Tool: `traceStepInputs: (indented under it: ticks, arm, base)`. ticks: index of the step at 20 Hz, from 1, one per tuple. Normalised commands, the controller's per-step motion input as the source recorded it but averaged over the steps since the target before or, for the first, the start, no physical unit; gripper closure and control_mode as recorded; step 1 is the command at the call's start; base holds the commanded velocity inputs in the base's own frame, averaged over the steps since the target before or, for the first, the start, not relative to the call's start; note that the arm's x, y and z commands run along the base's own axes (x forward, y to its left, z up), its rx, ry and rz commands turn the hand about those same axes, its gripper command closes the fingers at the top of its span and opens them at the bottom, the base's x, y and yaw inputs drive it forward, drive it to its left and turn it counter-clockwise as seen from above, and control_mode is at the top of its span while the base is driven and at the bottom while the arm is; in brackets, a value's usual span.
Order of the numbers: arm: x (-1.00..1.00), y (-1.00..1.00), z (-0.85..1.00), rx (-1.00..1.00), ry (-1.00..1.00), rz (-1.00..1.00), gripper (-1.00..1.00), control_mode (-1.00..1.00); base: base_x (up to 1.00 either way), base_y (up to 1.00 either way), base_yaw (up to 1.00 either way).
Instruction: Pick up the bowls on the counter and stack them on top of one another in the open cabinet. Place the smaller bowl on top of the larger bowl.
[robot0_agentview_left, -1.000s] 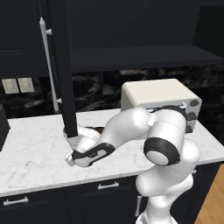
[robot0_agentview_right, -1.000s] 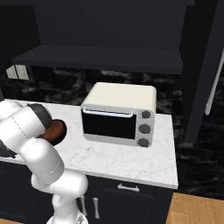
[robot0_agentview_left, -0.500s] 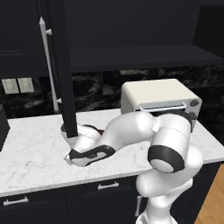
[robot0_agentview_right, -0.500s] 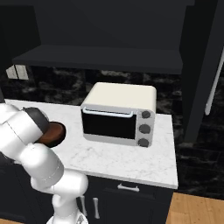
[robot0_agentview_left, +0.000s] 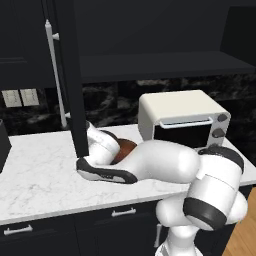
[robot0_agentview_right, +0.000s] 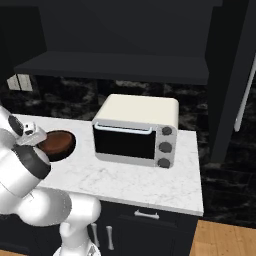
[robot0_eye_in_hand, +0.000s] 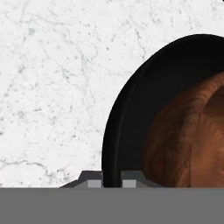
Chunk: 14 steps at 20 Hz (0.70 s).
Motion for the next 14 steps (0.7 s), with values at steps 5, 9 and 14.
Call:
traceStepInputs:
  ticks: [5, 9, 14]
  arm:
    - [-0.22, -0.54, 0.4, 0.0, 0.0, 0.0, 1.0, -1.0]
    - [-0.11, -0.63, 0.32, 0.0, 0.02, 0.0, 1.0, -1.0]
    - [-0.01, -0.56, 0.76, 0.0, 0.07, -0.01, 1.0, -1.0]
  base:
    - [0.0, 0.0, 0.0]
    - [0.0, 0.0, 0.0]
    - [0.0, 0.0, 0.0]
